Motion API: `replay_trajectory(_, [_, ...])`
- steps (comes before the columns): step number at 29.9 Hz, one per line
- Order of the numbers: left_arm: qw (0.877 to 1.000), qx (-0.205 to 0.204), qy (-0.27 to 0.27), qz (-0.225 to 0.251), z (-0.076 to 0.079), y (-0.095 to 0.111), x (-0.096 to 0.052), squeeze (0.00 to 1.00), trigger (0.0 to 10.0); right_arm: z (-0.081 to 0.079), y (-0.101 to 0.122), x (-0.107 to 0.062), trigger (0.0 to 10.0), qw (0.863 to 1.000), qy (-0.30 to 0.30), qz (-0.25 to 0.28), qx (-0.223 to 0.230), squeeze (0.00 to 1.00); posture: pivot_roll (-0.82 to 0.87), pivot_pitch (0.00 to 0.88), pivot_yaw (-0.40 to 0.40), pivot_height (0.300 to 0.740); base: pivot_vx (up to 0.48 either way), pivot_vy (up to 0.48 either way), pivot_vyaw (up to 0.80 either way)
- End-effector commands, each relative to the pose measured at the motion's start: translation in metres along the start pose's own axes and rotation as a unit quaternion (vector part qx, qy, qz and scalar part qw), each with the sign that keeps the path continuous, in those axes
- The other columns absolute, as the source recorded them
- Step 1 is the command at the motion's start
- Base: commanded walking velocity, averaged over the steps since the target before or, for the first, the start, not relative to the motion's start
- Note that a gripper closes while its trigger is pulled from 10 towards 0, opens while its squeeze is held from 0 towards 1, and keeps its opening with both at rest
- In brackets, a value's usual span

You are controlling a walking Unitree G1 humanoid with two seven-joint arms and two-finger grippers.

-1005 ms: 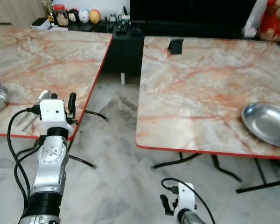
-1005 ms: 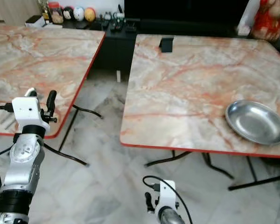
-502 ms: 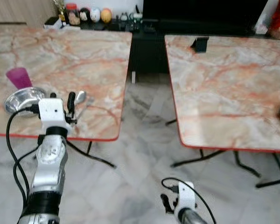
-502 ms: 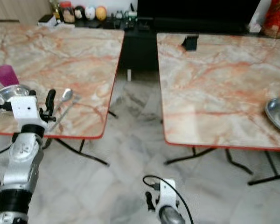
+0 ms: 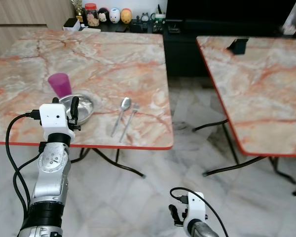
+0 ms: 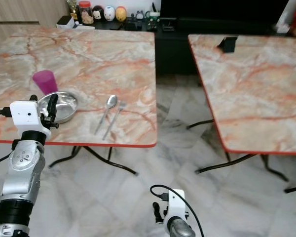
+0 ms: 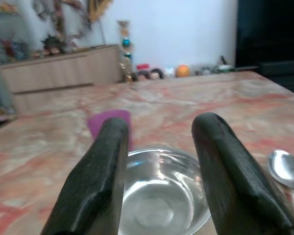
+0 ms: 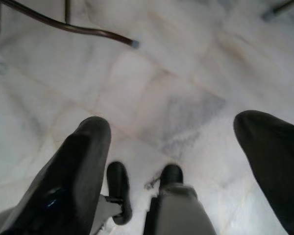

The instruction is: Setting the table

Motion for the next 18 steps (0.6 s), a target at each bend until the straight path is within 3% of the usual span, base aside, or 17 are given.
replay_trajectory(1, [1.000,0.006,-0.001,-0.002,-0.003,0.000,0.001,0.00,10.0,-0.001,-0.002,0.000,10.0,1.000,-0.001,-0.005,0.004,0.00,0.02,0.023,-0.043,0.740,0.000,0.480,0.00])
replay_trajectory(9, [0.999,-0.035,-0.021,-0.024,0.004,-0.007,0.000,0.00,10.0,0.000,-0.003,0.000,10.0,1.000,0.000,-0.005,0.004,0.00,0.02,0.009,-0.046,0.740,0.000,0.034,0.00])
replay_trajectory(18, [0.998,-0.038,-0.029,-0.037,0.006,-0.011,0.001,0.00,10.0,-0.001,-0.003,0.000,10.0,1.000,0.000,-0.005,0.006,0.00,0.02,0.018,-0.045,0.740,0.000,0.000,0.00])
Point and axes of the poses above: a point about 5 cm out from each wrist's last joint towards the gripper, its own x axis pointing out of the wrist towards the gripper, its own y axis along the axis of the wrist's last joint, z = x × y, the point moved 4 cm from there along x, pointing out of the wrist towards the gripper, and after that the axes turned 7 degrees about -x, right-handed, at the moved point
